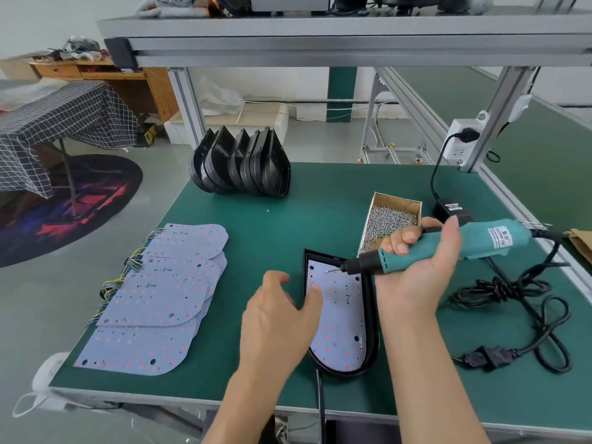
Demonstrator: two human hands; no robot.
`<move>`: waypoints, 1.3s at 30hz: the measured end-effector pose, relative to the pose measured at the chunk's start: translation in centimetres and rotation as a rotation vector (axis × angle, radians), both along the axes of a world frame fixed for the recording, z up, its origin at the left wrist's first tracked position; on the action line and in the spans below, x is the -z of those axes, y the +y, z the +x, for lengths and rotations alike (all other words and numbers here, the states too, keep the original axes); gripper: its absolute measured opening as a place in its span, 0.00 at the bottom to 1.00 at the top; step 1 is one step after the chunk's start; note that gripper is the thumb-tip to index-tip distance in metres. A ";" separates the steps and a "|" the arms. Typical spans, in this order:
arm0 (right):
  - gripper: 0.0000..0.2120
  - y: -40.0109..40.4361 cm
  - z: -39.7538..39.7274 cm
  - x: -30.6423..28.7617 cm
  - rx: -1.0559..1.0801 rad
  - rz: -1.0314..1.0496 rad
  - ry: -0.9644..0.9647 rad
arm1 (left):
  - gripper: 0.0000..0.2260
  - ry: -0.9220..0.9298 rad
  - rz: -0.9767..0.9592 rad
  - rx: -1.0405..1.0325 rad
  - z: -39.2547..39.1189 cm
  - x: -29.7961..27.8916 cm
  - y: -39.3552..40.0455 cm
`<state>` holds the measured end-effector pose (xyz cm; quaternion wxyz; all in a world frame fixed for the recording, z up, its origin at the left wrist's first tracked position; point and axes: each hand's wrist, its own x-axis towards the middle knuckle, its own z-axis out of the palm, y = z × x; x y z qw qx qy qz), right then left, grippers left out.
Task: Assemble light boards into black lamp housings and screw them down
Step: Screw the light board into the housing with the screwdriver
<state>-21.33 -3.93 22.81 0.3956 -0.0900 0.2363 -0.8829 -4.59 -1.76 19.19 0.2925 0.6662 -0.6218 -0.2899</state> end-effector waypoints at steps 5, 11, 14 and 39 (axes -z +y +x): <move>0.13 -1.7 0.8 1.2 0.017 0.066 0.092 | 0.13 -0.027 0.160 0.125 -0.5 0.7 -1.3; 0.12 -2.0 1.6 1.1 0.019 0.084 0.183 | 0.14 0.005 0.118 0.133 -0.9 0.7 -1.4; 0.12 -2.0 1.7 0.9 0.020 0.075 0.212 | 0.14 0.001 0.081 0.127 -1.1 0.6 -1.4; 0.18 -2.2 2.5 0.1 0.013 0.039 0.354 | 0.13 -0.059 0.031 0.059 -1.8 0.0 -0.8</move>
